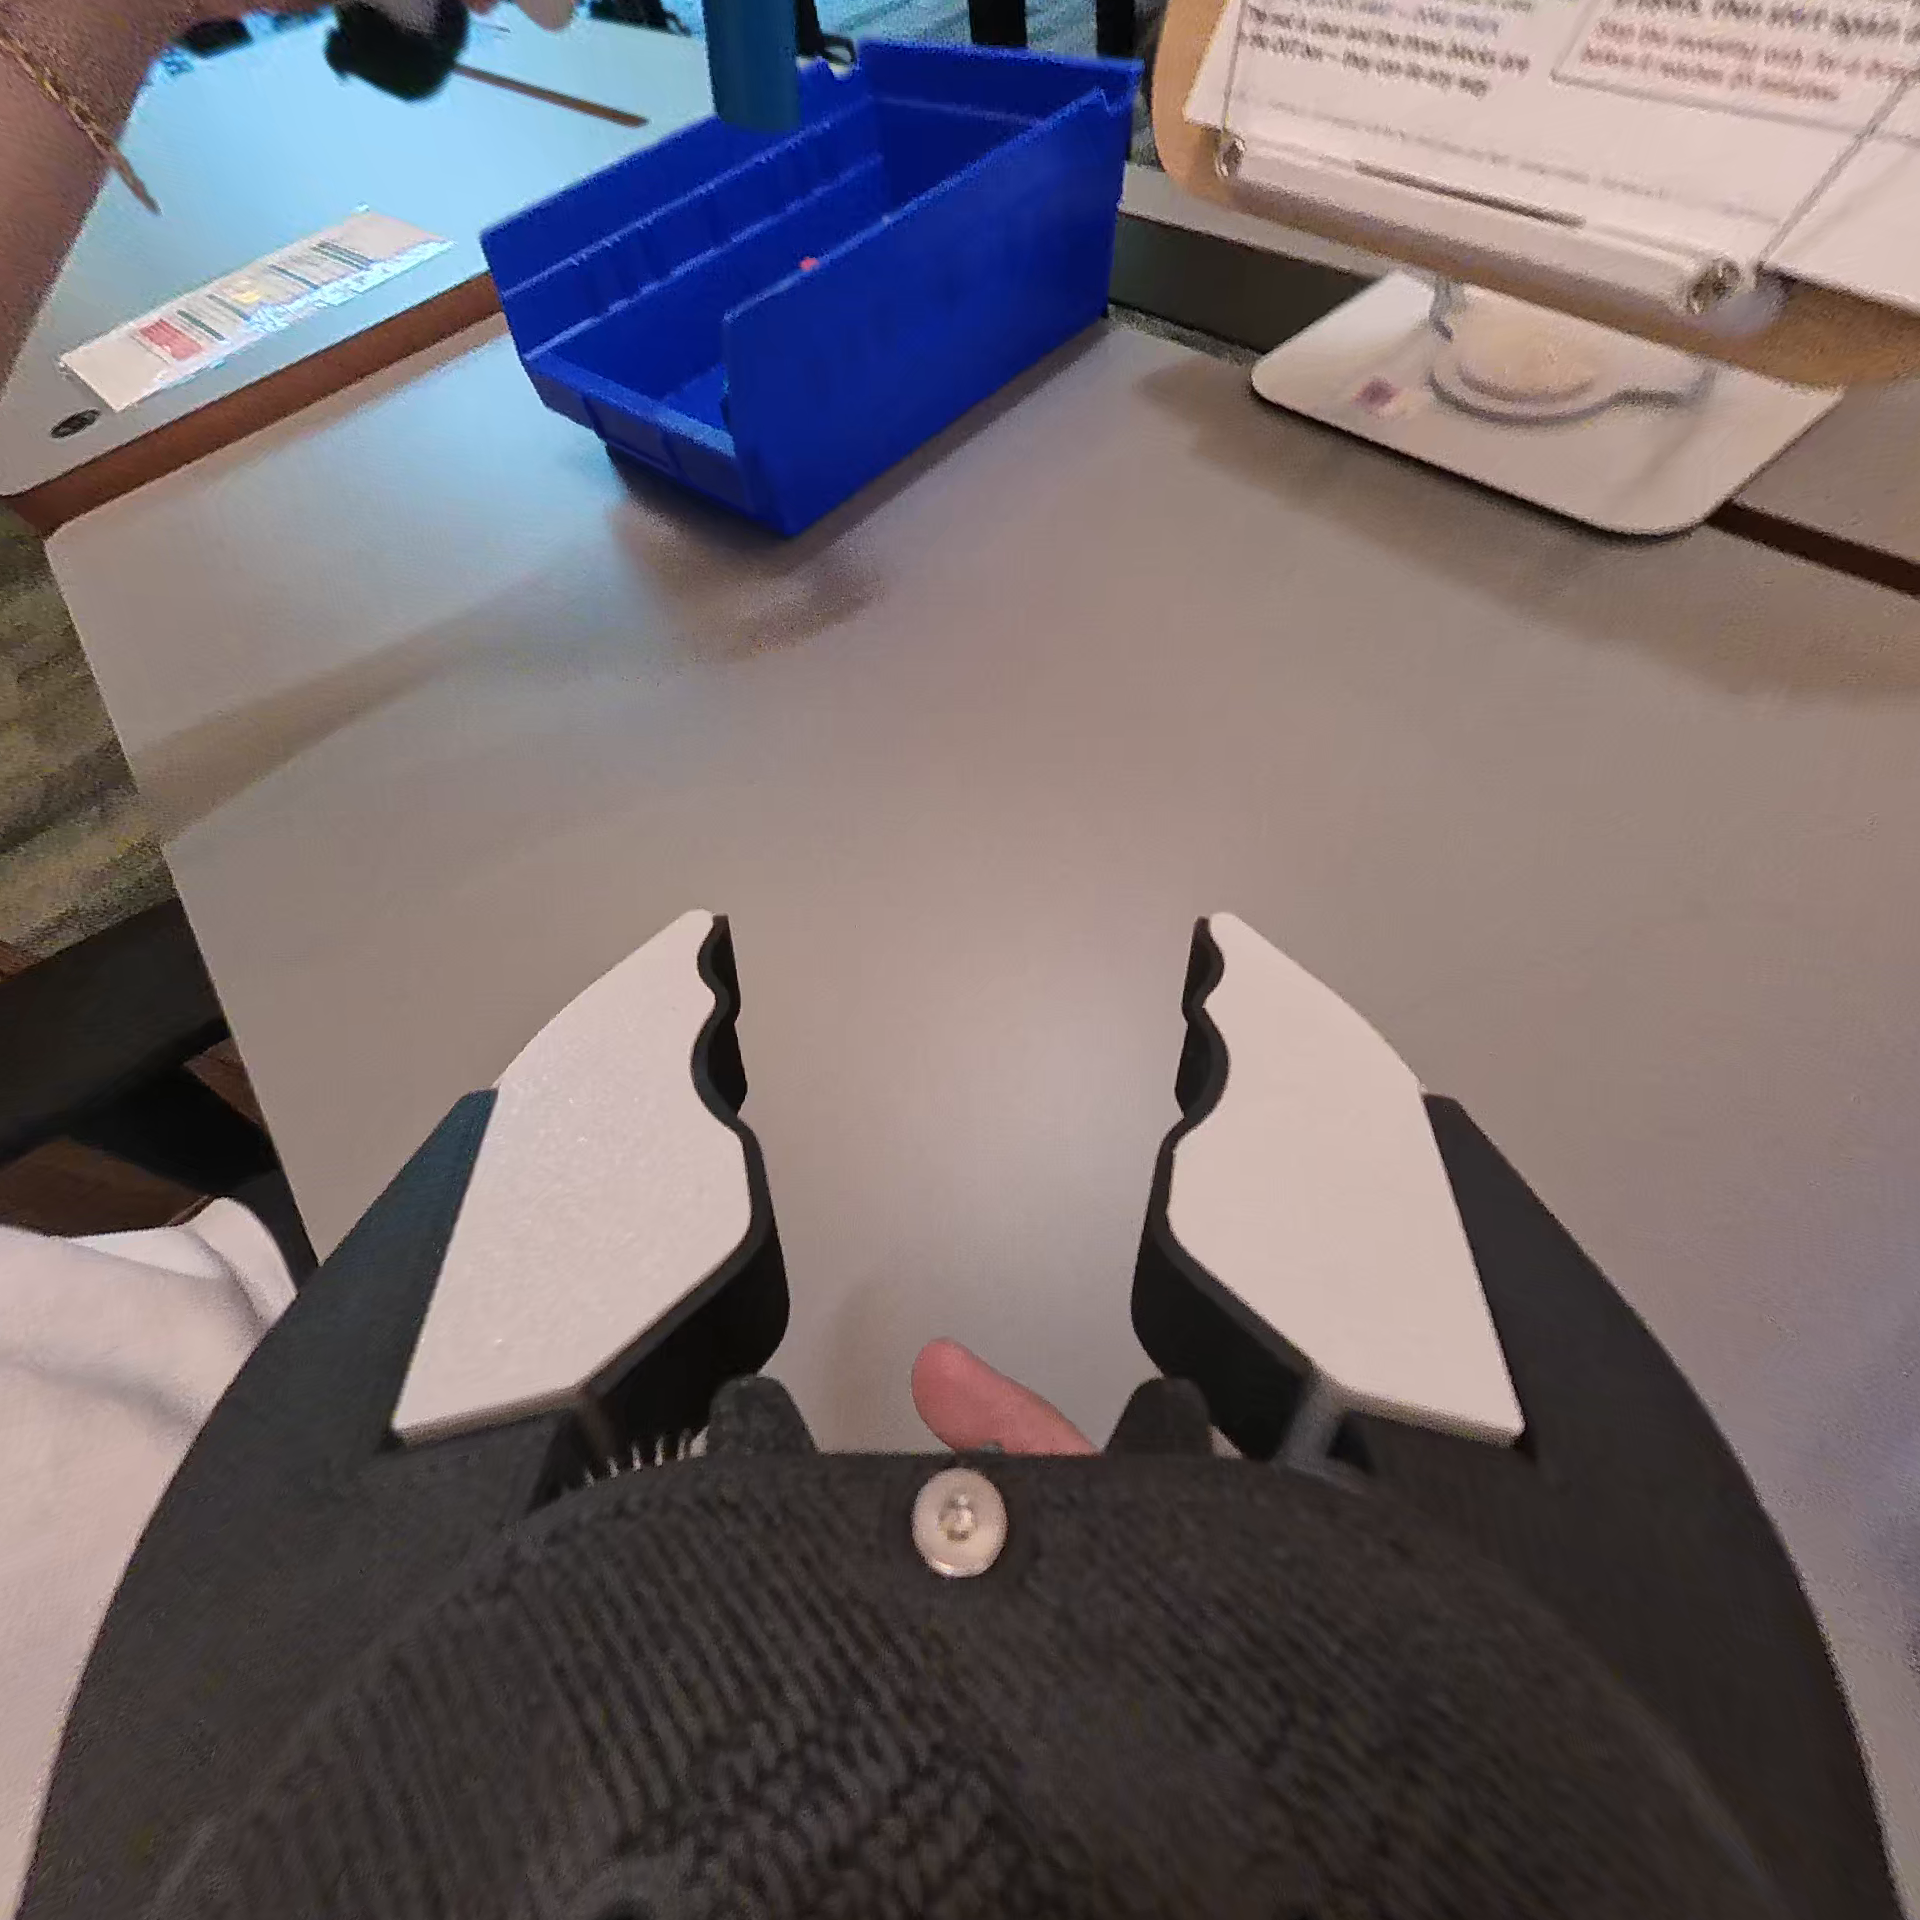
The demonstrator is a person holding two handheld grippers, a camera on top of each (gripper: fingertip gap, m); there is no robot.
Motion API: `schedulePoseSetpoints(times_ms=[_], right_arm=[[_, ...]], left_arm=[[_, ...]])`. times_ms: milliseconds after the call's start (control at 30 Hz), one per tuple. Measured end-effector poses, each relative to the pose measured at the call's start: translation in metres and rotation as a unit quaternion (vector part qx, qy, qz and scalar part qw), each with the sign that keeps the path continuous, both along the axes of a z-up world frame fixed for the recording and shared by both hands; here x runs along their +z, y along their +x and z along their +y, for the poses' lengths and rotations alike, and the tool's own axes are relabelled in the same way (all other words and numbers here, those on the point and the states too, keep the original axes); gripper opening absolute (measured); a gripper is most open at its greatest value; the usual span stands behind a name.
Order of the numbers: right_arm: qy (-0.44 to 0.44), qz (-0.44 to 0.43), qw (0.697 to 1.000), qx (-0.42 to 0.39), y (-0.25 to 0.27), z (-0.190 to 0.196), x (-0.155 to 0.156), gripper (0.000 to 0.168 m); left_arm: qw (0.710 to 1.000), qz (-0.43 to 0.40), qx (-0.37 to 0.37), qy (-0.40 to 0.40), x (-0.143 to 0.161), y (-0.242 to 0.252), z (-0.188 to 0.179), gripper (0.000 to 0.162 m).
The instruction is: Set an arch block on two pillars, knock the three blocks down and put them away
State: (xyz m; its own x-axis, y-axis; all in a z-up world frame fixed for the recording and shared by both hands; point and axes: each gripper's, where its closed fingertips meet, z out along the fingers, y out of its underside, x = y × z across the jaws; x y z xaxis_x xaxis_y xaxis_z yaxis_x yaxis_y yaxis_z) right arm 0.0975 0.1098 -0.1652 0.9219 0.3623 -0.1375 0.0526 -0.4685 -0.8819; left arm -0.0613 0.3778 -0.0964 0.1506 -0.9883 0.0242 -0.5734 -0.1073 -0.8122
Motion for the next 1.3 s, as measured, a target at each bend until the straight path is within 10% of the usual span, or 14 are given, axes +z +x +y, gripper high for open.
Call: schedulePoseSetpoints(times_ms=[33, 700, 1100, 1300], right_arm=[[0.007, -0.004, 1.000, 0.004, -0.003, 0.005, 0.005, 0.083], [0.017, 0.151, 0.988, 0.022, -0.010, 0.079, 0.051, 0.081], [0.126, -0.081, 0.974, 0.168, -0.020, 0.082, 0.035, 0.060], [0.168, -0.057, 0.961, 0.211, -0.032, 0.075, 0.044, 0.045]], left_arm=[[1.000, -0.005, -0.014, 0.014, 0.003, 0.005, -0.010, 0.030], [0.965, -0.022, -0.214, 0.153, -0.040, 0.117, -0.162, 0.030], [0.962, -0.052, -0.249, 0.094, -0.045, 0.127, -0.188, 0.030], [0.958, -0.065, -0.268, 0.082, -0.043, 0.130, -0.196, 0.030]])
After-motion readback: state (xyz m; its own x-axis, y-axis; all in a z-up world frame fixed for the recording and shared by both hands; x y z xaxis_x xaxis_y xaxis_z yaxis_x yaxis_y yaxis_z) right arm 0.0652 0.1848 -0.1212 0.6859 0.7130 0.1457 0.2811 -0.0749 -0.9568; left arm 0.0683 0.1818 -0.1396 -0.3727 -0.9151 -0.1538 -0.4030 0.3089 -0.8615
